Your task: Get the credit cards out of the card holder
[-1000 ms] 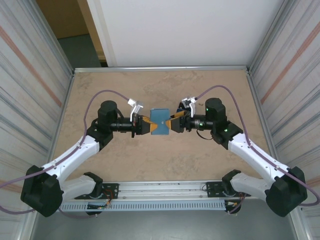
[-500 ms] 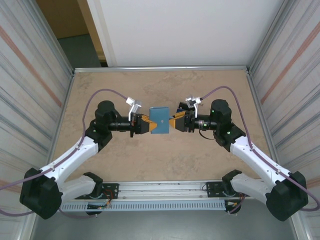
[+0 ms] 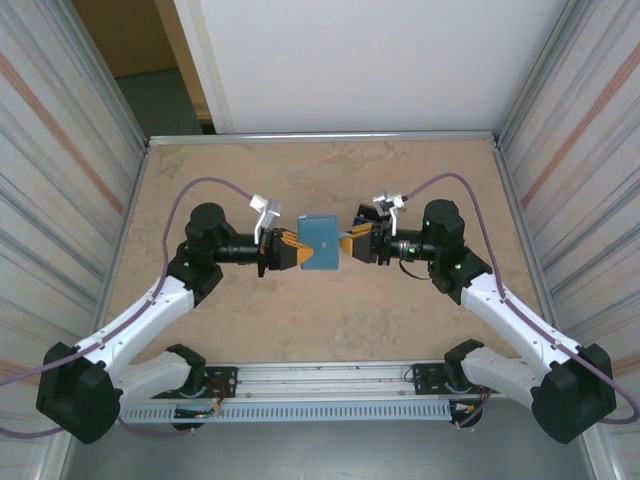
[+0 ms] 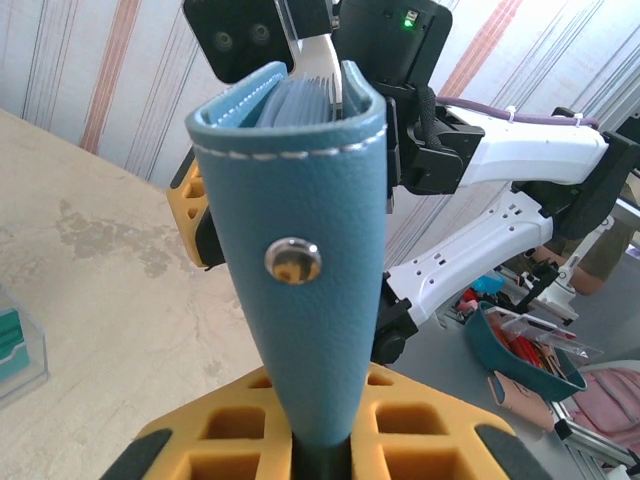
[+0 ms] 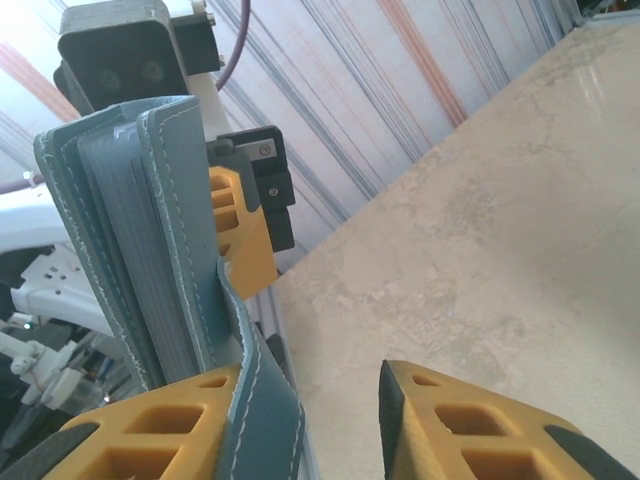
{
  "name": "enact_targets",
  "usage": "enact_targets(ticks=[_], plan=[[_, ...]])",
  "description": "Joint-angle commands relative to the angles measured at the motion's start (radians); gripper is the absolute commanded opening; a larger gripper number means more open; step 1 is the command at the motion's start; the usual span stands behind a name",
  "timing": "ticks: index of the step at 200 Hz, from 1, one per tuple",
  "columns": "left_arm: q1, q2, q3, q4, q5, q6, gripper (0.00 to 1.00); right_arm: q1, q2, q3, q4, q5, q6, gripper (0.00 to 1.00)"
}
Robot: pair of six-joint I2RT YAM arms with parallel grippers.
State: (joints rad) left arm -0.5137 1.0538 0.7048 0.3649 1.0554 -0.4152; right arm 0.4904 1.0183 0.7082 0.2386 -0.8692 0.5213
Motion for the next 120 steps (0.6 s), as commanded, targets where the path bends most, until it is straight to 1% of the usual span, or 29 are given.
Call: enact_targets(ticks=[1, 57, 68, 120], plan=[[-0.006, -0.012, 0.009, 0.037, 0.022, 0.019, 0.0, 0.002, -0.022, -0.012, 0.026, -0.03, 0.015, 0.42], [-0.006, 0.007, 0.01, 0.036, 0.017, 0.018, 0.0, 0.022, -0.022, -0.01, 0.037, -0.05, 0.011, 0.43], [-0.006, 0.011, 0.01, 0.032, 0.017, 0.018, 0.0, 0.026, -0.052, -0.01, 0.04, -0.051, 0.009, 0.43], [-0.027, 0.028, 0.018, 0.052, 0.047, 0.02, 0.0, 0.048, -0.038, 0.004, 0.035, -0.032, 0.001, 0.43]])
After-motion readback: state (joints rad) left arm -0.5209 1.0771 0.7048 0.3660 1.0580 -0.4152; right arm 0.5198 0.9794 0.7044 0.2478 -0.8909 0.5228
